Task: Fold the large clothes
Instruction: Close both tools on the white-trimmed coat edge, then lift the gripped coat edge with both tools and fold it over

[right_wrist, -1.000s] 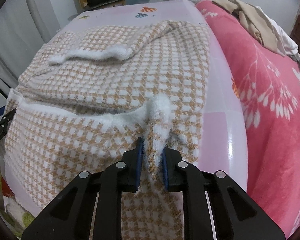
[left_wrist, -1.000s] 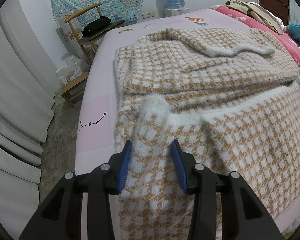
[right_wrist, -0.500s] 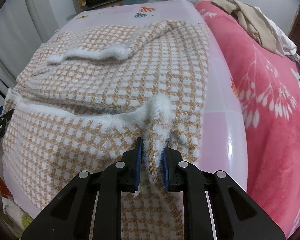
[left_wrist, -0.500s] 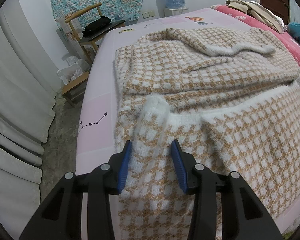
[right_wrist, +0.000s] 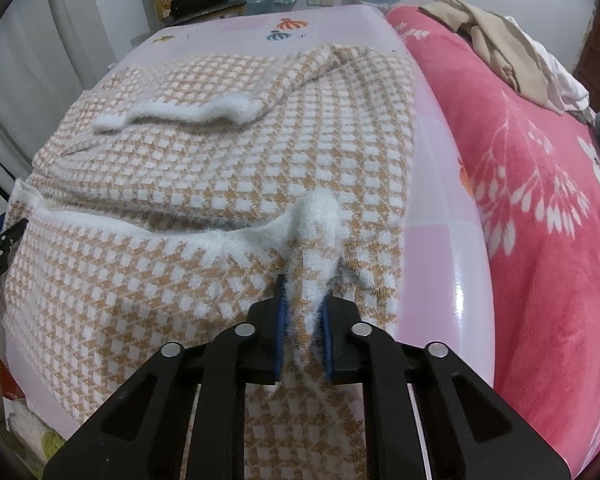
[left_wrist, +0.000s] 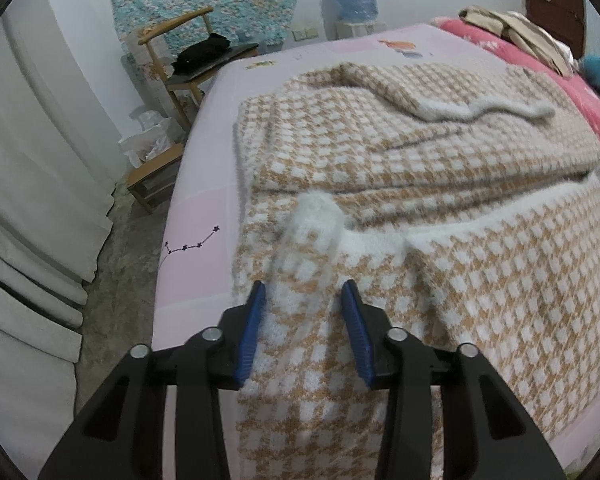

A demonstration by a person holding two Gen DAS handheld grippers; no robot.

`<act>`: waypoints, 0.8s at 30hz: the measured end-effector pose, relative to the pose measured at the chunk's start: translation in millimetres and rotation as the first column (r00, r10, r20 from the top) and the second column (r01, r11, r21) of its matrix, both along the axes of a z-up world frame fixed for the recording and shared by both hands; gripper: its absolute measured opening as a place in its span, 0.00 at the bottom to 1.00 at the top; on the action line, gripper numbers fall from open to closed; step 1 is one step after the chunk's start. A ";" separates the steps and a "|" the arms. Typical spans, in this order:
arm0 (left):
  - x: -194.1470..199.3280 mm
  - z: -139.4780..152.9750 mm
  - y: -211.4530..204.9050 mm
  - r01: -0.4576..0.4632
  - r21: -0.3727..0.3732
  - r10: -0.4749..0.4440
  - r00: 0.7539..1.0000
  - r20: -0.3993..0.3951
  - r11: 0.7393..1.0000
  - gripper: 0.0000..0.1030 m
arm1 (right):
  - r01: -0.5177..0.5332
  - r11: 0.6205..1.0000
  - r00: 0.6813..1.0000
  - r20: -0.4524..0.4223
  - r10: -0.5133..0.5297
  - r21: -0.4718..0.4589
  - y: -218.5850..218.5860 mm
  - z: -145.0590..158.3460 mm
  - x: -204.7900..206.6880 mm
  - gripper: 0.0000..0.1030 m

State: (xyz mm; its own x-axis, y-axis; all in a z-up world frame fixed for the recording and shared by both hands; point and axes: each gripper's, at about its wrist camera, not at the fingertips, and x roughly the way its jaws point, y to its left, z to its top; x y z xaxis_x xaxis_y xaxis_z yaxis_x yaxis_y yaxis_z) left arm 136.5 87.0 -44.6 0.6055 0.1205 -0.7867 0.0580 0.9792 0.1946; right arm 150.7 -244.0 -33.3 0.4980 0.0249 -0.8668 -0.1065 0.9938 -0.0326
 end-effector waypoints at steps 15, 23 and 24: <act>-35.8 23.9 33.9 0.046 -0.054 -0.038 0.991 0.129 0.997 0.11 | 0.088 0.995 0.986 0.138 -0.094 0.049 -1.3 28.4 -33.5 0.06; -77.3 51.0 36.1 0.070 -0.033 -0.059 0.967 0.248 0.997 0.09 | 0.112 0.986 0.963 0.230 -0.138 0.122 -4.2 51.6 -59.9 0.05; -80.7 55.1 31.9 0.074 -0.029 -0.064 0.963 0.264 0.997 0.09 | 0.114 0.985 0.961 0.237 -0.142 0.128 -4.4 53.5 -63.1 0.05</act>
